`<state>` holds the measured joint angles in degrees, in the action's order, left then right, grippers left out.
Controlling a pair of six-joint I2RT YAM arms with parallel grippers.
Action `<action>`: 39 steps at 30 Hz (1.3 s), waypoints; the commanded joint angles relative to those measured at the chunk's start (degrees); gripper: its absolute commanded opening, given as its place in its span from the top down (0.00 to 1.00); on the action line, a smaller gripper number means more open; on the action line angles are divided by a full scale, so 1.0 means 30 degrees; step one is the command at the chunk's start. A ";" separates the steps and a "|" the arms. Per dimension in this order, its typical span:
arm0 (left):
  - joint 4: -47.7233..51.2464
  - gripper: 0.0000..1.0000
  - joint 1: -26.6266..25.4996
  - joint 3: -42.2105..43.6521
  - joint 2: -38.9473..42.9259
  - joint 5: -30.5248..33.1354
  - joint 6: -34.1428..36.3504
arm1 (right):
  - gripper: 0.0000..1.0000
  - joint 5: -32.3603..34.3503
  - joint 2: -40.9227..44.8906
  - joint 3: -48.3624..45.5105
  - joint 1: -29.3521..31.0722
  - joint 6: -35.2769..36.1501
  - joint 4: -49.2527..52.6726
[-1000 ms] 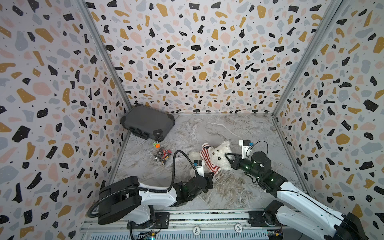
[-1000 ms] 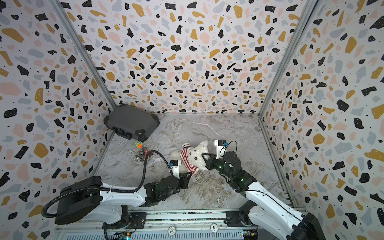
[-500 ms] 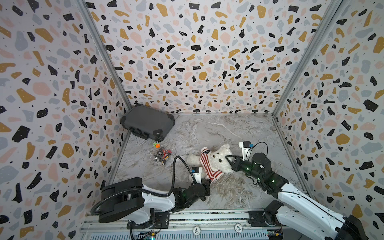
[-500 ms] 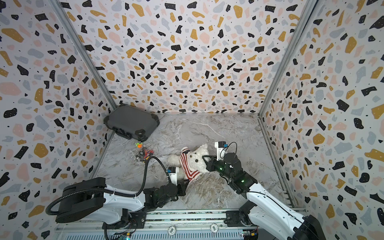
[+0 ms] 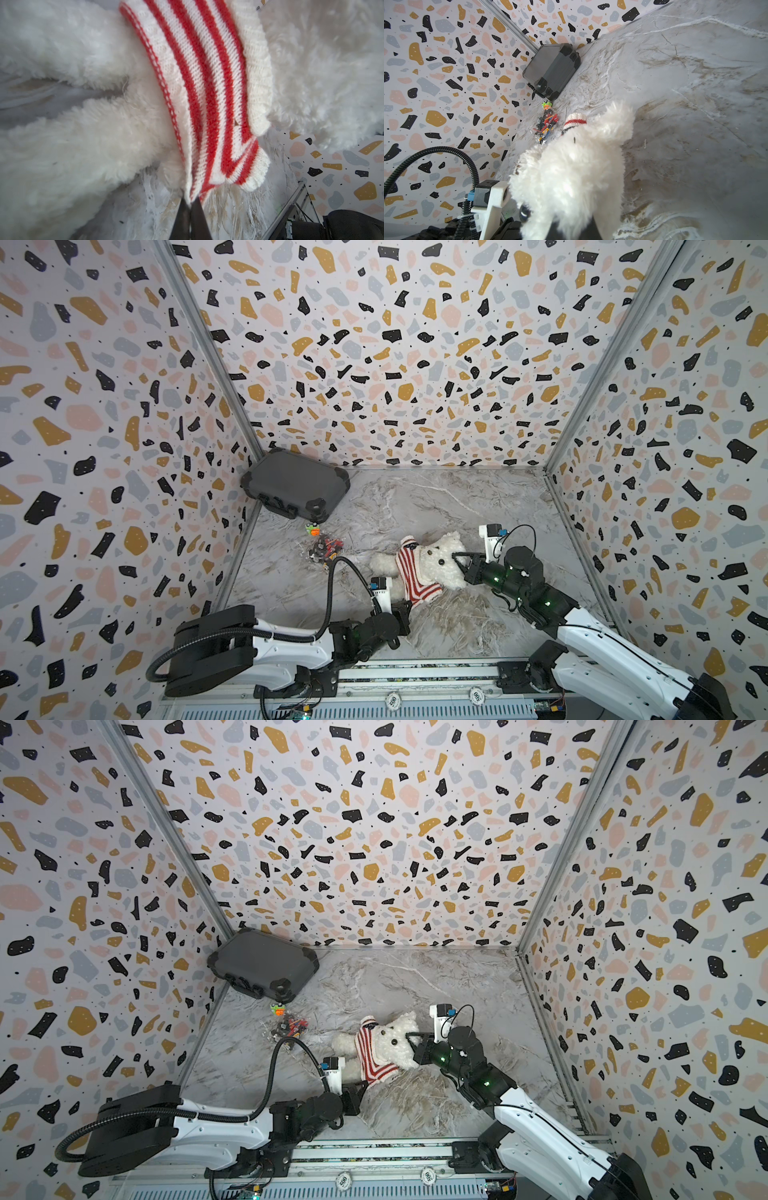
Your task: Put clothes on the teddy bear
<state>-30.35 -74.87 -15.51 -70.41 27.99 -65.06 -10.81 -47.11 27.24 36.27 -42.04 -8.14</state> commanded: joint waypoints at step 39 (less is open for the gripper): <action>-0.4919 0.65 0.3629 -0.3143 -0.4193 -0.1684 0.1503 | 1.00 0.0464 0.0338 0.0320 -0.0249 0.0351 -0.1922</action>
<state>-41.71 -64.38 -23.46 -81.84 24.49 -61.67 -9.58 -46.65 27.24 35.73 -41.67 -10.81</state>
